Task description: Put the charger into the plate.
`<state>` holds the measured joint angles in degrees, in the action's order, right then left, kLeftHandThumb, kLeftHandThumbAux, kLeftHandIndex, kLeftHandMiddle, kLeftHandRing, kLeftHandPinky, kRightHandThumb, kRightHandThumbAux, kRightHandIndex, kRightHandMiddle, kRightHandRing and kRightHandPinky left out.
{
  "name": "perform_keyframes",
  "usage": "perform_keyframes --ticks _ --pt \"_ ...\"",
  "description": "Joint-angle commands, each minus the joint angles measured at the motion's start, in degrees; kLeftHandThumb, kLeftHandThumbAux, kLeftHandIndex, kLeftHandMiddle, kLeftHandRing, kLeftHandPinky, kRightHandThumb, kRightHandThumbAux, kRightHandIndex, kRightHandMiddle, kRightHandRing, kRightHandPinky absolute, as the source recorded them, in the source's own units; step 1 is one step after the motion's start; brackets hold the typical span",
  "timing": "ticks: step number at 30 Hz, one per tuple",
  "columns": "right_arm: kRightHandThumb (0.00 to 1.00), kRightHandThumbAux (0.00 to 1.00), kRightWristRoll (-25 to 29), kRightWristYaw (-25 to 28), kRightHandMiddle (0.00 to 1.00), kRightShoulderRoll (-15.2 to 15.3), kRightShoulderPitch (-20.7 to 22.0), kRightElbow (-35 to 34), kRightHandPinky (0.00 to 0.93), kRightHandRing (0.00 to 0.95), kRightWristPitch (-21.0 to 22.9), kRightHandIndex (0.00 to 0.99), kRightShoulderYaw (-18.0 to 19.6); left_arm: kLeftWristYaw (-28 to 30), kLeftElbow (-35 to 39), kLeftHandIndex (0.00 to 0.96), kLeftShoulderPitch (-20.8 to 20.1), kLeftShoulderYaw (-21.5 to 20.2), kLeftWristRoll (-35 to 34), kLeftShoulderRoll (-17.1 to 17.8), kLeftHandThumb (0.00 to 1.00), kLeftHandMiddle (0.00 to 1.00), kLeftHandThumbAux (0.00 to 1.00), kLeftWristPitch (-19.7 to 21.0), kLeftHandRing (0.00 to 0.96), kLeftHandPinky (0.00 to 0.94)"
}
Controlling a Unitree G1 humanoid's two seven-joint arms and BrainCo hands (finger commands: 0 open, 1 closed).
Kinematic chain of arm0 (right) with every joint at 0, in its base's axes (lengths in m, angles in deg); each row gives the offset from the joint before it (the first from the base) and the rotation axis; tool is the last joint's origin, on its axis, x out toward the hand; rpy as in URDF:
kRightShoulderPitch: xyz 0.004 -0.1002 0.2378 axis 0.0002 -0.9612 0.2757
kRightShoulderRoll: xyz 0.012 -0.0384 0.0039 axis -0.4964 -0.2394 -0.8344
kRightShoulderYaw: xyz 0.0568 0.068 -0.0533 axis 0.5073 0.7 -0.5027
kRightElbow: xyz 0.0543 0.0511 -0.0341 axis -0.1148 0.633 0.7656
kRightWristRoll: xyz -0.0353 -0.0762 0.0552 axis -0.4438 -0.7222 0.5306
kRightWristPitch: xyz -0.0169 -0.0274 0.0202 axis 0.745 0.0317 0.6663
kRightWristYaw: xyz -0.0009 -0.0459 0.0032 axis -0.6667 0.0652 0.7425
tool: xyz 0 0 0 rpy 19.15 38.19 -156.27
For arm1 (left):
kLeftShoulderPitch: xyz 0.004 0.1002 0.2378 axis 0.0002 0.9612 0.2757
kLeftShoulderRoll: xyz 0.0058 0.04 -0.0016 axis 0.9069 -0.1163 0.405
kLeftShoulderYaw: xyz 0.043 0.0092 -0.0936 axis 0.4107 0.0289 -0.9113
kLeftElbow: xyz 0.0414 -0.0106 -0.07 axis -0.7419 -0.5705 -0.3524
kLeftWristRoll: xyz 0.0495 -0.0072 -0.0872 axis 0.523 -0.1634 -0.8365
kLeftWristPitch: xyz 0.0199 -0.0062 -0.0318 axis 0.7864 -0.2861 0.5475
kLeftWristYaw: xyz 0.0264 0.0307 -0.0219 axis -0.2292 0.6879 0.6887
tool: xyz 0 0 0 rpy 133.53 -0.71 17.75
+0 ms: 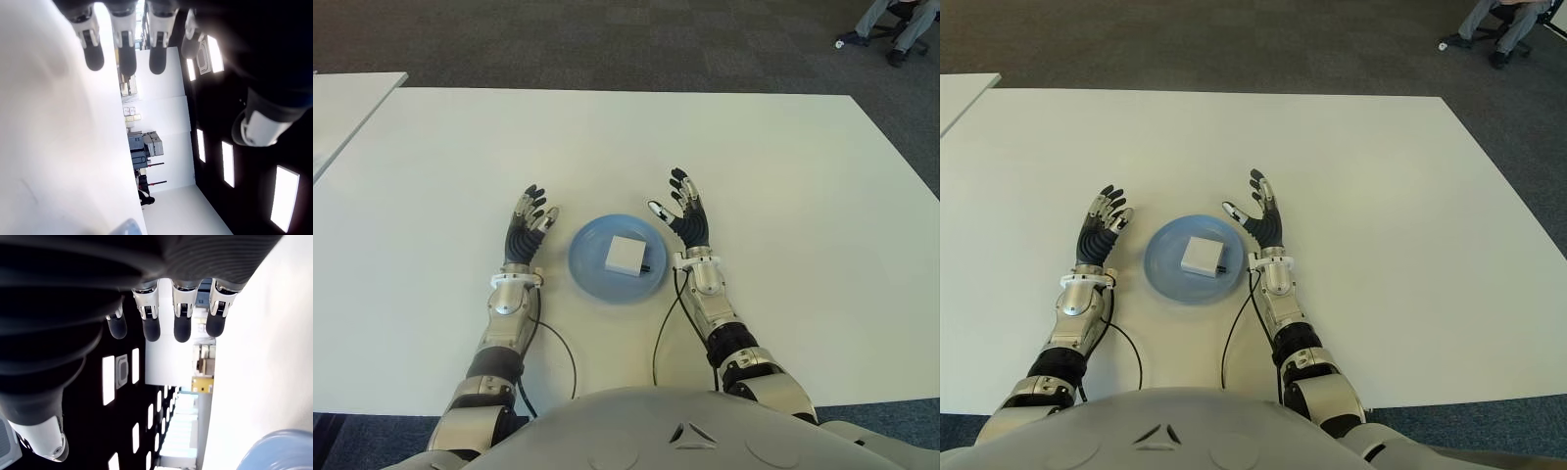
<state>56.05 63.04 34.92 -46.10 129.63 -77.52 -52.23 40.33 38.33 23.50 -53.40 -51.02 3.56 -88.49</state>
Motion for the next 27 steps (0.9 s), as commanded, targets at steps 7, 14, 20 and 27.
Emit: perform_keyframes --ticks 7,14,20,27 --pt "0.0 0.652 2.12 1.76 0.115 0.75 2.75 1.62 0.055 0.088 9.74 0.096 2.75 0.67 -1.03 0.068 5.41 0.96 0.62 -0.56 0.0 0.152 0.518 3.26 0.152 0.154" --pt "0.0 0.638 3.02 -1.32 0.031 -1.32 2.87 -2.67 0.008 0.024 25.9 0.024 4.94 0.81 -0.12 0.063 5.72 0.92 0.1 -0.64 0.0 0.15 0.511 3.07 0.148 0.152" --pt "0.0 0.626 2.96 -4.12 0.003 -3.06 2.47 -6.86 0.0 0.002 34.34 0.002 6.03 0.88 0.82 0.064 5.91 0.8 -0.24 -0.58 0.0 0.15 0.509 3.76 0.144 0.148" --pt "0.0 0.627 3.5 -4.57 0.0 -3.67 1.88 -10.27 0.0 0.0 38.92 0.0 5.9 0.8 2.29 0.066 6.34 0.71 -0.35 -0.51 0.0 0.149 0.506 5.02 0.141 0.145"
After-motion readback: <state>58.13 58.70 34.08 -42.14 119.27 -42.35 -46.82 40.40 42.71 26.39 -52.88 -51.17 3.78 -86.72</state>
